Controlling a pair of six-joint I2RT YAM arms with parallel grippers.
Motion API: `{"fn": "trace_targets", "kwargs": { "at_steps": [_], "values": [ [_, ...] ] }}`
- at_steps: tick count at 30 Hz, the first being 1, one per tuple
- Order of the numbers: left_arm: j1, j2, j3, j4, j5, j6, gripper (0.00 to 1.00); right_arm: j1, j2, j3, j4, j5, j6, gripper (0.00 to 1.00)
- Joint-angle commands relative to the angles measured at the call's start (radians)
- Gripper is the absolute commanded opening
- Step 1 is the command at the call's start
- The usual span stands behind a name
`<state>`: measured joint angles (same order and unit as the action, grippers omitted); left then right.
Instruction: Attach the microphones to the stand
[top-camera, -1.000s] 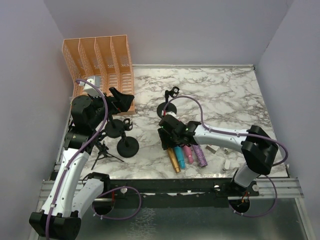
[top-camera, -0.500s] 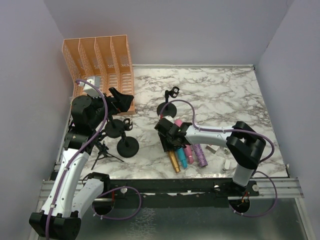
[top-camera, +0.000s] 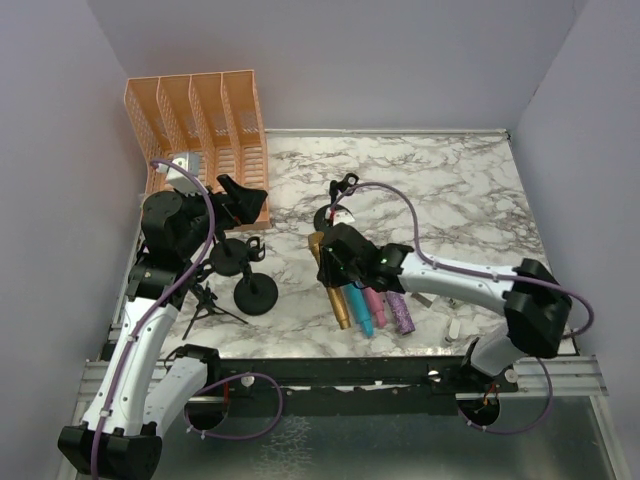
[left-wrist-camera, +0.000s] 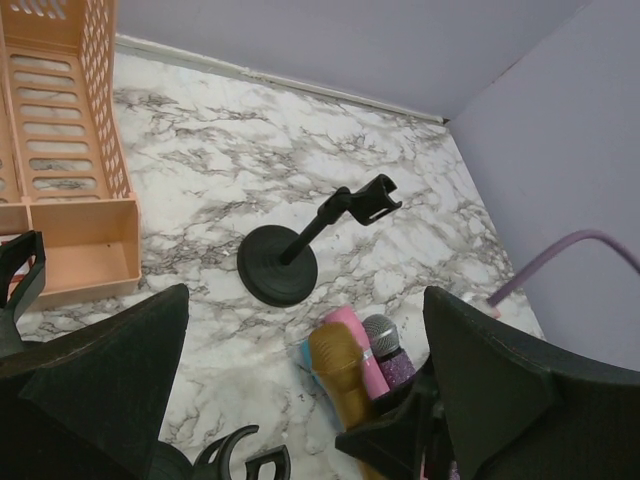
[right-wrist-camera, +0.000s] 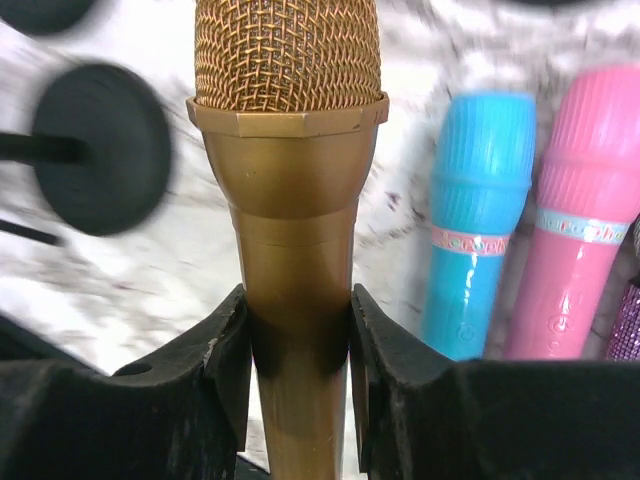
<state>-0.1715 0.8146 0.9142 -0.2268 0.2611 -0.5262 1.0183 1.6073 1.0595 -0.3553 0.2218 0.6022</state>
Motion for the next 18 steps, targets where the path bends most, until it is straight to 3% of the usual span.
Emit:
{"fn": "trace_targets", "kwargs": {
  "at_steps": [1,10,15,18],
  "values": [
    [0.002,0.007,0.043,0.004,0.081,0.009,0.99,-0.010,-0.151,-0.015,0.176,0.064,-0.008,0.24],
    [-0.060,0.097,0.034,0.207,0.253,-0.110,0.96,-0.199,-0.287,-0.014,0.383,0.087,0.034,0.24],
    [-0.258,0.183,0.037,0.319,0.237,-0.080,0.76,-0.255,-0.309,0.029,0.467,0.078,0.053,0.25],
    [-0.359,0.230,0.036,0.338,0.242,-0.044,0.75,-0.262,-0.332,0.035,0.535,0.043,0.046,0.26]
  ]
}}
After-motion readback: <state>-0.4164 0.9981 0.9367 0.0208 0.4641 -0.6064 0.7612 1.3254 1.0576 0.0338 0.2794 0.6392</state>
